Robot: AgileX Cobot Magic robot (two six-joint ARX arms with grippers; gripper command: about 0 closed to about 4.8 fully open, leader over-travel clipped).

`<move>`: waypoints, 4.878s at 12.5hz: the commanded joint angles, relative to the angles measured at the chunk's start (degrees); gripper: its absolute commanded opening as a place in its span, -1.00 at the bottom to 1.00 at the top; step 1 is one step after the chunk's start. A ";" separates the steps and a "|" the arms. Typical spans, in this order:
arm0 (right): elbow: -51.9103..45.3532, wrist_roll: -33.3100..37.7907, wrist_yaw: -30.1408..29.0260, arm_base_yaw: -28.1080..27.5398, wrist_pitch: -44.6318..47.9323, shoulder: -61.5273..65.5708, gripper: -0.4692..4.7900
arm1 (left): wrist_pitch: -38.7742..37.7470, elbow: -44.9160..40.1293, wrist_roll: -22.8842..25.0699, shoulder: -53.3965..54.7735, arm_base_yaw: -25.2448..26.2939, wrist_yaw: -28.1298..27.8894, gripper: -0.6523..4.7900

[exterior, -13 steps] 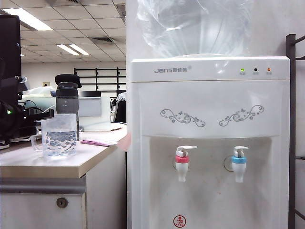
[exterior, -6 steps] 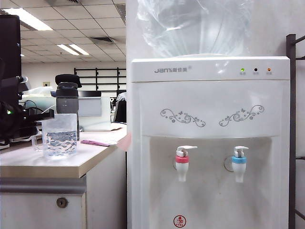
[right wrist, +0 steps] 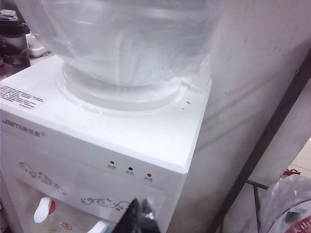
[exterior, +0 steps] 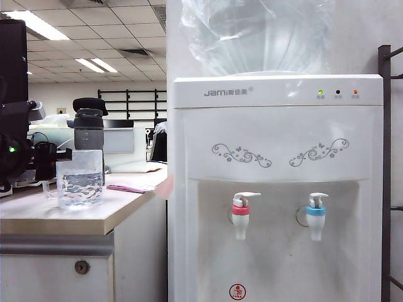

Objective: Pick up the plastic mug from the left desk, go to the hot water outlet of the water dispenser, press the vertical switch to get some water, then put the mug back on the desk.

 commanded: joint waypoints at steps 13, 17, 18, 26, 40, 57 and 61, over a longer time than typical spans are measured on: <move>0.22 0.07 2.51 0.02 1.55 0.02 -0.84 | -7.74 0.07 -0.17 -0.79 0.24 0.42 0.84; 0.22 0.09 2.49 0.02 1.75 0.02 -0.84 | -8.11 0.07 -0.20 -1.84 0.22 0.66 0.84; 0.22 0.09 2.49 0.02 1.75 0.02 -0.84 | -8.44 0.07 1.66 -1.84 0.22 -0.24 0.84; 0.22 0.31 2.43 0.04 7.10 -0.02 -0.84 | -8.39 0.07 1.70 -1.81 0.20 -0.20 0.84; 0.22 0.31 1.86 0.07 7.30 -0.13 -0.84 | 8.44 -13.00 1.70 -11.34 0.11 -0.24 0.84; -40.70 6.32 -13.00 -2.12 18.86 -25.38 -0.84 | -53.99 -39.36 1.57 -108.78 0.22 0.00 0.84; -40.70 6.29 -12.90 -28.06 18.86 -25.38 -0.84 | -53.99 -39.39 1.53 -108.78 -0.74 0.37 0.84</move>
